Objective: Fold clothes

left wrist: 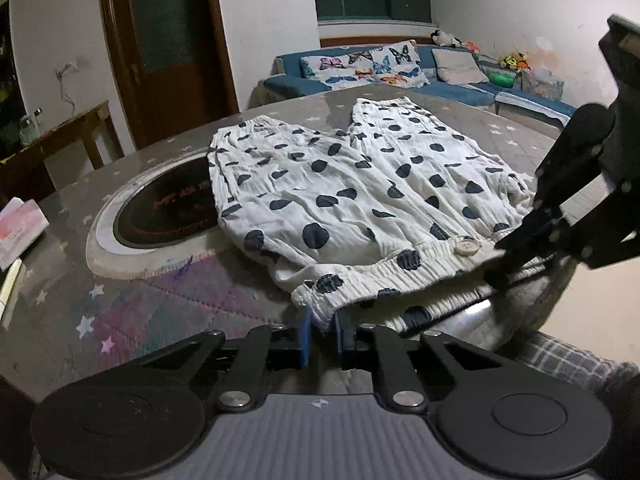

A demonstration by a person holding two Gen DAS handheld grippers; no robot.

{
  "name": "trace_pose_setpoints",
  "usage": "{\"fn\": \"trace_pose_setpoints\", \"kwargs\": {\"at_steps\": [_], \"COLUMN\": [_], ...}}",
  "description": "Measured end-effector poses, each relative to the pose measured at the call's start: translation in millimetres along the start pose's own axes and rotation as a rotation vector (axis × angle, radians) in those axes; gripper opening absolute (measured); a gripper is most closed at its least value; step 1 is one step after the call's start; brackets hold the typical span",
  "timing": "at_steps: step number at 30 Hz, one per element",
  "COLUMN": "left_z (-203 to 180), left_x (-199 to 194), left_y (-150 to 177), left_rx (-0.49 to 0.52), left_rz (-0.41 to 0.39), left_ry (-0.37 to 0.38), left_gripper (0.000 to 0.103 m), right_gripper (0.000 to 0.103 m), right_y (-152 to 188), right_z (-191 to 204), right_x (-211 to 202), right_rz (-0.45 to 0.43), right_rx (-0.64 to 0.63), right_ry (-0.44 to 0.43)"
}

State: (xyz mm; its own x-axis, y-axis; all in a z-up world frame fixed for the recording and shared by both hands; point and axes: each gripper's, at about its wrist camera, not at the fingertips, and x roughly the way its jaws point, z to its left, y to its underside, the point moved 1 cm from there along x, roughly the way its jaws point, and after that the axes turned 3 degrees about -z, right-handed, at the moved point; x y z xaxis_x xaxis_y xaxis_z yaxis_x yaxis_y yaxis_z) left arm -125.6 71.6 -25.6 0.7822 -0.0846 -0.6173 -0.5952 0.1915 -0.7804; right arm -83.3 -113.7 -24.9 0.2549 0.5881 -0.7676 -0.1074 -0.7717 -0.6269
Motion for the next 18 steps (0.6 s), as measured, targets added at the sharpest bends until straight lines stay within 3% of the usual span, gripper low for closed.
{"fn": "trace_pose_setpoints", "kwargs": {"at_steps": [6,13,18], "left_z": [7.1,7.6,-16.8], "left_x": [-19.5,-26.5,14.7], "left_y": [-6.3,-42.5,-62.8], "left_rx": [0.032,-0.035,-0.061], "left_rz": [-0.003,-0.103,-0.102], "left_ry": [0.043,0.081,0.130], "left_gripper": [0.017,0.017,0.017], "right_gripper": [0.011,0.017,0.024], "right_y": [-1.1,1.6,8.8], "right_z": [-4.1,-27.3,-62.2], "right_x": [1.1,-20.1,-22.6], "right_rz": [0.001,-0.042,-0.078], "right_rx": [0.005,0.150,0.289], "right_ry": [-0.039,-0.103,-0.003]}}
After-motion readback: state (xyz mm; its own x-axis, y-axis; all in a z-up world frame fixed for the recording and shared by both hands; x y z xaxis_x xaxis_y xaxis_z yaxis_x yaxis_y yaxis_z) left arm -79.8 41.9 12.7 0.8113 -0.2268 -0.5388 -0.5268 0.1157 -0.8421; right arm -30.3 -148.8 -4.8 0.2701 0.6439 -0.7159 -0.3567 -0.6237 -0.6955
